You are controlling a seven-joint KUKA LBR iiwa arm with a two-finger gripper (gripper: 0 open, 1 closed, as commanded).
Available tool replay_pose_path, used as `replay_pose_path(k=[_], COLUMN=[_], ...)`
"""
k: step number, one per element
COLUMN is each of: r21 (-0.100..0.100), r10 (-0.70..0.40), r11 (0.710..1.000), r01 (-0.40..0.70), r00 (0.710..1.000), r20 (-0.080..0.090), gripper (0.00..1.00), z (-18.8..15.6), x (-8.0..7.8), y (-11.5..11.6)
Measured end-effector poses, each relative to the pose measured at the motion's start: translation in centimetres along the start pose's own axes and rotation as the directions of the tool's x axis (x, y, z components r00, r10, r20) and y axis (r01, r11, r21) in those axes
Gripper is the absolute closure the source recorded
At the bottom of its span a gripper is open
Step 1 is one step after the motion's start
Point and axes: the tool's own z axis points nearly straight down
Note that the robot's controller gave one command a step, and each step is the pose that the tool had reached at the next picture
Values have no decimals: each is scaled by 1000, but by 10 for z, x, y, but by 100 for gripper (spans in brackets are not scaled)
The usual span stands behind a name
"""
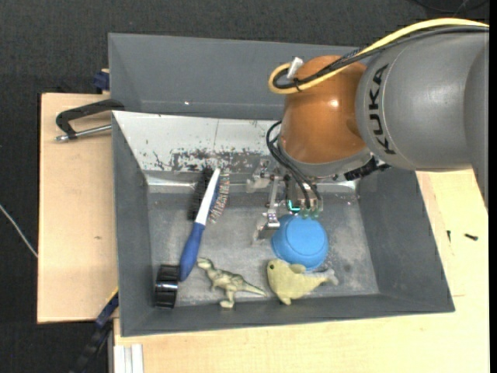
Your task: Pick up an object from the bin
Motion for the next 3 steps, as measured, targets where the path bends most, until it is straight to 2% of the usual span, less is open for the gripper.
replay_pose_path(k=[1,2,3], r21=[3,13,16], r10=[-225,-693,-964], r11=[974,721,264], r01=[225,693,964], r00=[974,720,264], r20=[17,20,7], gripper=[0,0,0], z=[65,53,39], x=[-32,-43,-30], y=[59,121,148])
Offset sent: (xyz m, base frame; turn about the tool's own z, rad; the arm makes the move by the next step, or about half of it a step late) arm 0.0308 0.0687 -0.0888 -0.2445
